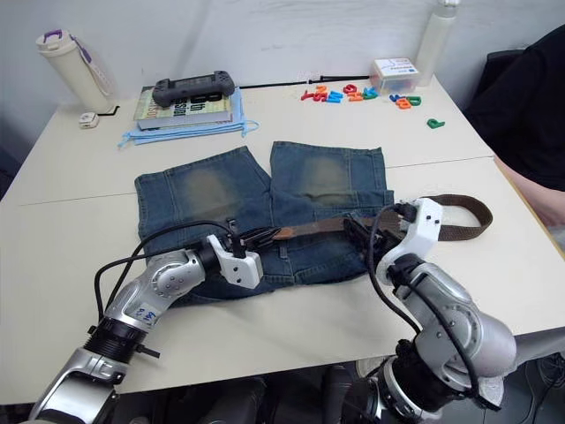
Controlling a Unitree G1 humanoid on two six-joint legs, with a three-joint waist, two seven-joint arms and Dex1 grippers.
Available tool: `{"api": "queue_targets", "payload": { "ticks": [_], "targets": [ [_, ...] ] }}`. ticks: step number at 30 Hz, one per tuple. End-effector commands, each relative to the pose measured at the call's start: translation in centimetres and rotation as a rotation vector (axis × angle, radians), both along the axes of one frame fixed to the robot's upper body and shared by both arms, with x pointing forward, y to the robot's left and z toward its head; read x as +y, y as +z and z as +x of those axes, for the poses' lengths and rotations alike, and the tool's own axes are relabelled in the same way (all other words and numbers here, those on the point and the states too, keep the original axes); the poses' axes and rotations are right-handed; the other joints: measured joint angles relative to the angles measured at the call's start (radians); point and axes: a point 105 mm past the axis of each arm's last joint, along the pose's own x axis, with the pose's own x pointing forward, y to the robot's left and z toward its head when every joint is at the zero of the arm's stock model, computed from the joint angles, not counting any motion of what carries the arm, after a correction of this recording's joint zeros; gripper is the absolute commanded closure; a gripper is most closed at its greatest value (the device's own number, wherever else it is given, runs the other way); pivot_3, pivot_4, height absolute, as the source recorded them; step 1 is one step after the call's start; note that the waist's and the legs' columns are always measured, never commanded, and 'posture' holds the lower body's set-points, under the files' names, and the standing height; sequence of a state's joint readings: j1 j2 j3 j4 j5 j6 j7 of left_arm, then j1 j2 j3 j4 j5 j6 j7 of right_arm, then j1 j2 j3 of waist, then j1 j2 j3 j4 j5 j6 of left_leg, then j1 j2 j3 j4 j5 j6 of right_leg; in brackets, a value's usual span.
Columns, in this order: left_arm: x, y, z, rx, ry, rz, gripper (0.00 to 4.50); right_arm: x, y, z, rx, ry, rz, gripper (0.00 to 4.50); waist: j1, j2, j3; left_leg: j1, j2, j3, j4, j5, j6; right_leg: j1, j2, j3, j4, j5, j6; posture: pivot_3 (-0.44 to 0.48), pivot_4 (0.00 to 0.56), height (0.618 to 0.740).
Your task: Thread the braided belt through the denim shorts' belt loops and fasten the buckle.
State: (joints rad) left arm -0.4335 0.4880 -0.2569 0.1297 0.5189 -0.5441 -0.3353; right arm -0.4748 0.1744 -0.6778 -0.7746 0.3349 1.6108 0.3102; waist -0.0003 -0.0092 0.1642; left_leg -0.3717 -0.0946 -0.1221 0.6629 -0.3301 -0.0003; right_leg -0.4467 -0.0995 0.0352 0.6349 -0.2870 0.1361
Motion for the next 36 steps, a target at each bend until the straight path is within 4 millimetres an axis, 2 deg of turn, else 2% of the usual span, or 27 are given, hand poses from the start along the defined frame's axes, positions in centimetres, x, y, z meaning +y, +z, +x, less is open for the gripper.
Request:
{"api": "queue_targets", "payload": {
  "ticks": [1,6,12,16,22,27,36],
  "targets": [
    [-0.4,1.8,-0.2,-0.077,-0.019,-0.031,4.50,9.6,1.2,-0.9,0.023,0.225,0.456,1.66,-0.001,0.000,0.000,0.000,-0.001,0.000,0.000,0.000,0.000,0.000,-0.001,0.000,0.001,0.000,0.000,0.000,0.150,0.714],
    [-0.5,2.0,-0.1,-0.082,-0.014,-0.034,4.50,9.5,1.4,-0.7,0.018,0.259,0.463,1.66,-0.003,0.000,0.000,0.000,0.000,0.001,0.000,0.000,0.000,0.000,-0.001,0.001,0.001,0.000,0.000,0.000,0.150,0.714],
    [-0.5,1.8,0.0,-0.073,-0.015,-0.032,4.50,8.4,1.5,-1.6,-0.022,0.385,0.331,1.66,-0.005,0.000,0.000,0.000,0.000,0.001,0.000,0.000,0.000,-0.001,-0.001,0.001,0.002,0.000,0.000,0.000,0.150,0.714],
    [-0.5,1.6,0.0,-0.068,-0.021,-0.032,4.50,8.6,1.9,-1.7,0.022,0.423,0.375,1.66,-0.004,0.001,0.000,0.000,0.000,0.001,0.000,0.000,0.000,0.000,-0.001,0.001,0.002,0.000,0.000,0.000,0.150,0.714],
    [-0.4,1.5,-0.2,-0.068,-0.021,-0.033,4.50,8.4,2.3,-1.5,0.206,0.375,0.490,1.66,-0.007,0.003,0.002,0.000,-0.001,0.002,0.001,0.000,0.001,0.000,-0.002,0.001,0.001,0.000,0.000,0.000,0.150,0.714],
    [-0.3,1.6,-0.2,-0.069,-0.017,-0.031,4.50,8.1,1.7,-0.8,0.263,0.302,0.550,1.66,-0.008,0.002,0.002,0.000,0.001,0.002,0.001,0.000,0.002,0.000,-0.001,0.001,0.001,0.000,0.000,0.000,0.150,0.714],
    [0.0,1.8,-0.1,-0.073,-0.009,-0.035,4.50,6.0,-0.2,0.2,0.314,0.200,0.552,1.66,-0.004,0.002,0.002,0.000,0.001,0.002,0.001,0.000,0.002,0.000,0.000,0.001,0.001,0.000,0.000,0.000,0.150,0.714]
  ]
}}
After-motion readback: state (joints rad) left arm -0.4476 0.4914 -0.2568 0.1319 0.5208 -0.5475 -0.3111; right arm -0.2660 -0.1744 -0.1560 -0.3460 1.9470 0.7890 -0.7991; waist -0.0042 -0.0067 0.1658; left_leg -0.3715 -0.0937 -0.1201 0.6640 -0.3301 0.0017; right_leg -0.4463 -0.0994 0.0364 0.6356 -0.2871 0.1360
